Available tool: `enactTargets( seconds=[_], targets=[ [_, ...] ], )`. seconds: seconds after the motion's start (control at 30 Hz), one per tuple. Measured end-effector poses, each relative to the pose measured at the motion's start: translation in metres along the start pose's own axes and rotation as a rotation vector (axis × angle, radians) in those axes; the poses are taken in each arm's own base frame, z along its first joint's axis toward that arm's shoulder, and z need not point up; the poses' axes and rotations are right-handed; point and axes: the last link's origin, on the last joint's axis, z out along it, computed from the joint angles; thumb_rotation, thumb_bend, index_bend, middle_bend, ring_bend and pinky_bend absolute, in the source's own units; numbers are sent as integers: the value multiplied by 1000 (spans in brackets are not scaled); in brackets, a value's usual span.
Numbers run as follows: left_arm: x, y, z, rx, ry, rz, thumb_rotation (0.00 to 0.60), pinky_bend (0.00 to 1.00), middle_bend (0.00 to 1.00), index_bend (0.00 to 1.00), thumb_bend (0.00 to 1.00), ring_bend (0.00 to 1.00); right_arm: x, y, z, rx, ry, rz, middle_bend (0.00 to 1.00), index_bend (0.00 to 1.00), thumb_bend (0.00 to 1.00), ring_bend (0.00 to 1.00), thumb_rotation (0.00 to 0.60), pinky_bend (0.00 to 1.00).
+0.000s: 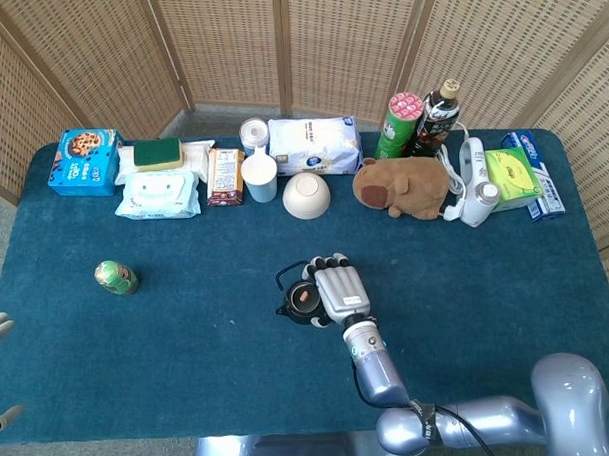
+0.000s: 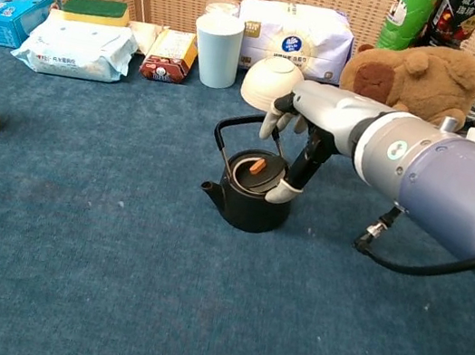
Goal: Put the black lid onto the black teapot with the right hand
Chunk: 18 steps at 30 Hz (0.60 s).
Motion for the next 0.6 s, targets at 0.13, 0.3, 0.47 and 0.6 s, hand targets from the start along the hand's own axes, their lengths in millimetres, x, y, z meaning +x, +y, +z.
enactTargets(
  seconds=[0.13, 0.3, 0.47, 0.6],
  targets=[
    [0, 0, 0, 0, 0, 0, 600, 96, 0, 0, 77, 0, 2, -1, -1, 10, 3, 10, 210, 250, 139, 199, 600, 96],
    [1, 0, 0, 1, 2, -4, 600, 96, 0, 0, 77, 0, 8, 0, -2, 36, 37, 9, 220, 250, 139, 211, 600, 101],
    [0, 0, 0, -1, 0, -3, 600, 96, 0, 0, 77, 0, 16, 4, -2, 53, 81, 11, 223, 250, 139, 214, 600, 102],
    [0, 0, -1, 1, 2, -5, 600, 96, 0, 0, 77, 0, 18, 7, 0, 53, 109, 10, 220, 250, 139, 210, 600, 102]
  ],
)
